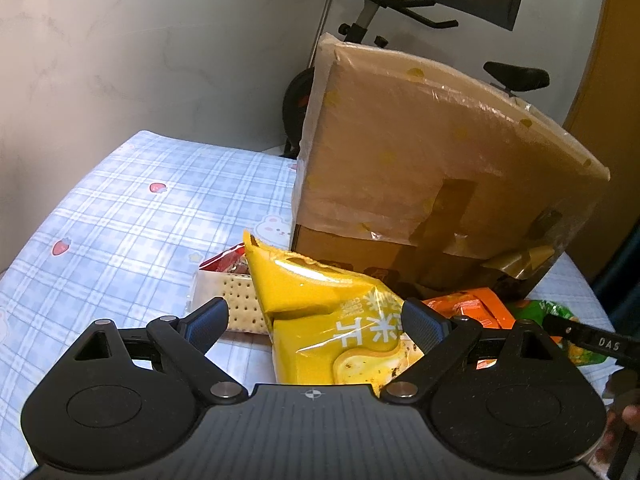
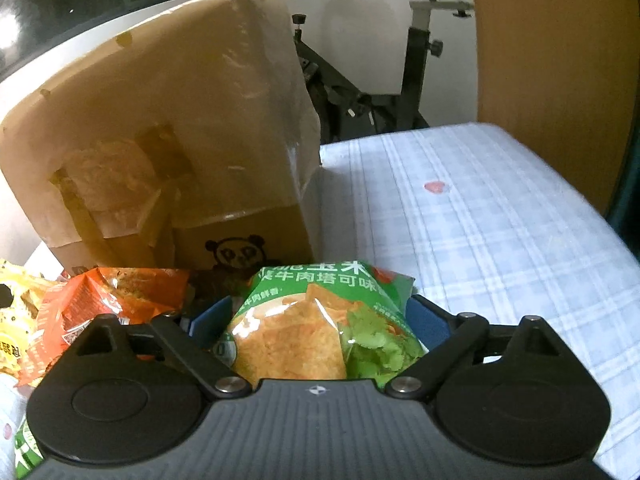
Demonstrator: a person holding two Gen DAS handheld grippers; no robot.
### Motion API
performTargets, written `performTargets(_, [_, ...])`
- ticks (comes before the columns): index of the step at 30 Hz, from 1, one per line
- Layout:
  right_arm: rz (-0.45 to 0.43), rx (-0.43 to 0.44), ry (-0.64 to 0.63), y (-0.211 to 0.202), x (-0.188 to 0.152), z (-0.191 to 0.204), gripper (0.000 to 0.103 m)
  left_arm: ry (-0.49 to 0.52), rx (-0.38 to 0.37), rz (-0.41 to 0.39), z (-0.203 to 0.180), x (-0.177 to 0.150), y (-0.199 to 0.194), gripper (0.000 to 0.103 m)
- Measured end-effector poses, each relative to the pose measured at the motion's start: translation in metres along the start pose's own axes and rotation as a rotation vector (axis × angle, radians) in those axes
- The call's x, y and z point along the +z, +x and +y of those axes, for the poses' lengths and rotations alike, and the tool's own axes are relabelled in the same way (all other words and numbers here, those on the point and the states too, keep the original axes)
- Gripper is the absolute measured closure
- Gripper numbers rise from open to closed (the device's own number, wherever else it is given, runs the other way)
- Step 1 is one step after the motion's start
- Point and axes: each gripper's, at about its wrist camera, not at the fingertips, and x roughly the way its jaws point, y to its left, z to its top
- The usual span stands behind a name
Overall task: Organize snacks
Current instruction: 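Reach the left tool to the yellow chip bag while the right tool grasps the green chip bag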
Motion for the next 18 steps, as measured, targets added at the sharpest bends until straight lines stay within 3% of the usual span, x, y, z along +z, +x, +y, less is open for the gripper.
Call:
performTargets(10, [0.005,0.004,0.005,0.006,-0.002,-0.002,0.008,-0.074,-0.044,0.023,0.012,-0.002,0.008,0.008])
performTargets(18, [0.023,0.011,0.029,0.013,-0.001,-0.005,0.007,-0.057,-0.102,0.065,0.0,-0.004,0.017,0.007])
